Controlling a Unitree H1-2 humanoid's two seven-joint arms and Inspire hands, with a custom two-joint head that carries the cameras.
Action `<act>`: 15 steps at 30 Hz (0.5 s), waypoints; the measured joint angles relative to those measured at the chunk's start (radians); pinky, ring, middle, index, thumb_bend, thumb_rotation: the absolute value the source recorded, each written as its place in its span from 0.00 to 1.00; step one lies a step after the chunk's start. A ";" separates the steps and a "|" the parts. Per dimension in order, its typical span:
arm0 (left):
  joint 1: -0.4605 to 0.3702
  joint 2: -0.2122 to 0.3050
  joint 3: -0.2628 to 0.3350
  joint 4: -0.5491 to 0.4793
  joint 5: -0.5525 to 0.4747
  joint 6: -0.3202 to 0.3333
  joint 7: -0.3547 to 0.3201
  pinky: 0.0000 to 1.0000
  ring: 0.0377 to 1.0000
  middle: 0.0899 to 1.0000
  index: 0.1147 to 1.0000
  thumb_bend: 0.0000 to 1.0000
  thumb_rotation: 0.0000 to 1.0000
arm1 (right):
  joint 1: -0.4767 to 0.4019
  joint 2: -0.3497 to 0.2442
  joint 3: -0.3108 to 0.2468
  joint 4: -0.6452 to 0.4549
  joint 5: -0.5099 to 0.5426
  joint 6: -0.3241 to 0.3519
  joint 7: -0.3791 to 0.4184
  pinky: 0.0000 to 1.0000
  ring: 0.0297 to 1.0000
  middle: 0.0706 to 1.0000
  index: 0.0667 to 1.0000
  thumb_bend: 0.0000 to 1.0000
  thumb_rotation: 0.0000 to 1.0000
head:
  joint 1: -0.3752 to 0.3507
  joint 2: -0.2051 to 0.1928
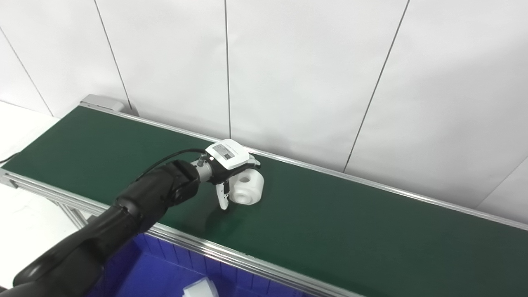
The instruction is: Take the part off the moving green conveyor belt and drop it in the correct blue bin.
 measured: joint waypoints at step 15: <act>0.008 -0.065 0.009 0.049 -0.138 -0.077 0.078 0.45 0.51 0.50 0.38 0.51 0.00 | 0.003 0.013 0.012 -0.003 -0.009 0.000 -0.007 0.89 0.92 0.96 1.00 0.92 1.00 | -0.009 0.003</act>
